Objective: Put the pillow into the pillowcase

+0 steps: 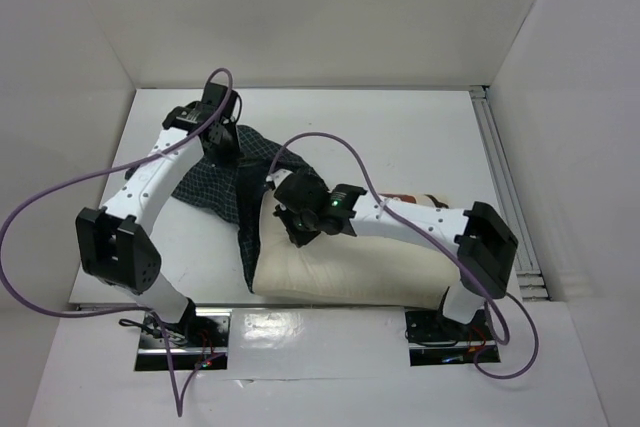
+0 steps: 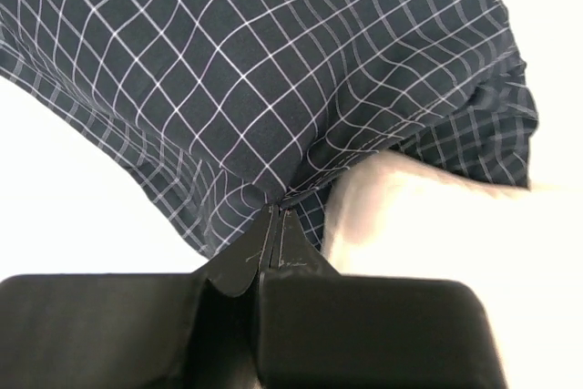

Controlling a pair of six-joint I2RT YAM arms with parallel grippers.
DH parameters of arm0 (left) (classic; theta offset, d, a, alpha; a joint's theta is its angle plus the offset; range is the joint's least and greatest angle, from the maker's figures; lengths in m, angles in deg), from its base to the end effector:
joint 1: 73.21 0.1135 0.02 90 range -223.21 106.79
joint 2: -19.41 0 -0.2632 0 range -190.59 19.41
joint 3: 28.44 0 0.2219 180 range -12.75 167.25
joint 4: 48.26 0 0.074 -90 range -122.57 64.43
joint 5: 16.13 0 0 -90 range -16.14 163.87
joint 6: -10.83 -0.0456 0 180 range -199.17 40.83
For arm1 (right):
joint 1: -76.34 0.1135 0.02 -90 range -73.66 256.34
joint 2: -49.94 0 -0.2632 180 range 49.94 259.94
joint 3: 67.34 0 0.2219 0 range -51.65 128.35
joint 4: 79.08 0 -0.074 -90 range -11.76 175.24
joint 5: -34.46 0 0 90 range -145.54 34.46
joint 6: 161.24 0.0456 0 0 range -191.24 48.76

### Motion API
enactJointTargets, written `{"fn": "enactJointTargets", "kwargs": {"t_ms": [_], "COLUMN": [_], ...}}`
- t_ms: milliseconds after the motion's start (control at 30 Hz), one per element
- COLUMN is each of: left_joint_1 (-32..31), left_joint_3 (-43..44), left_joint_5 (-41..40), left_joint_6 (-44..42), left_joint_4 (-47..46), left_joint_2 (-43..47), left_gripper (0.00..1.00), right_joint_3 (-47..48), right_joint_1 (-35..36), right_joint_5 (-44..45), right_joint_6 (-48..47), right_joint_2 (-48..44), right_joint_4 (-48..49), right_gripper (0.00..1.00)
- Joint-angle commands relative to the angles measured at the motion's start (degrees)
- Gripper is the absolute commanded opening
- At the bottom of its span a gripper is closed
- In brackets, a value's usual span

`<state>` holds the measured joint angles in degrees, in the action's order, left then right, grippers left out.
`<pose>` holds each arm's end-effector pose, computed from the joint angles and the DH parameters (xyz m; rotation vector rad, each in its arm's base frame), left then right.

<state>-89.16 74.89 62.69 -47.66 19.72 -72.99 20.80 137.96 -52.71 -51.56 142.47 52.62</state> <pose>0.3038 -0.0776 0.3189 -0.4164 2.5052 -0.0747 0.1566 0.2852 0.2644 -0.8992 2.4060 0.5167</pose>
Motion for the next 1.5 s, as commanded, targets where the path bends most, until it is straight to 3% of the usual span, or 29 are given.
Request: {"fn": "enactJointTargets", "kwargs": {"t_ms": [0,367,867,1267,1467], "left_joint_1": [0.1,0.1,-0.4,-0.9,-1.5], "left_joint_3": [-0.4,-8.6,-9.1,-10.2,-12.4], "left_joint_5": [2.0,3.9,3.4,-2.4,-5.1], "left_joint_6": [-1.2,-2.3,-4.3,-4.8,-4.8], "left_joint_4": [0.3,0.3,0.3,1.6,3.1], "left_joint_2": [5.3,10.5,11.5,11.5,10.3], "left_gripper": [0.0,0.0,0.0,0.0,0.0], "right_joint_3": [7.1,15.4,28.0,25.4,21.5], "right_joint_1": [0.1,-4.8,-15.1,-21.3,-25.2], "right_joint_5": [0.9,2.6,-11.8,-17.5,-25.2], "right_joint_6": [-1.8,0.9,-3.2,3.7,7.1], "right_joint_2": [3.0,7.4,18.5,20.8,19.2], "right_joint_4": [4.1,4.1,2.5,7.3,12.3], "right_gripper": [0.0,0.0,0.0,0.0,0.0]}}
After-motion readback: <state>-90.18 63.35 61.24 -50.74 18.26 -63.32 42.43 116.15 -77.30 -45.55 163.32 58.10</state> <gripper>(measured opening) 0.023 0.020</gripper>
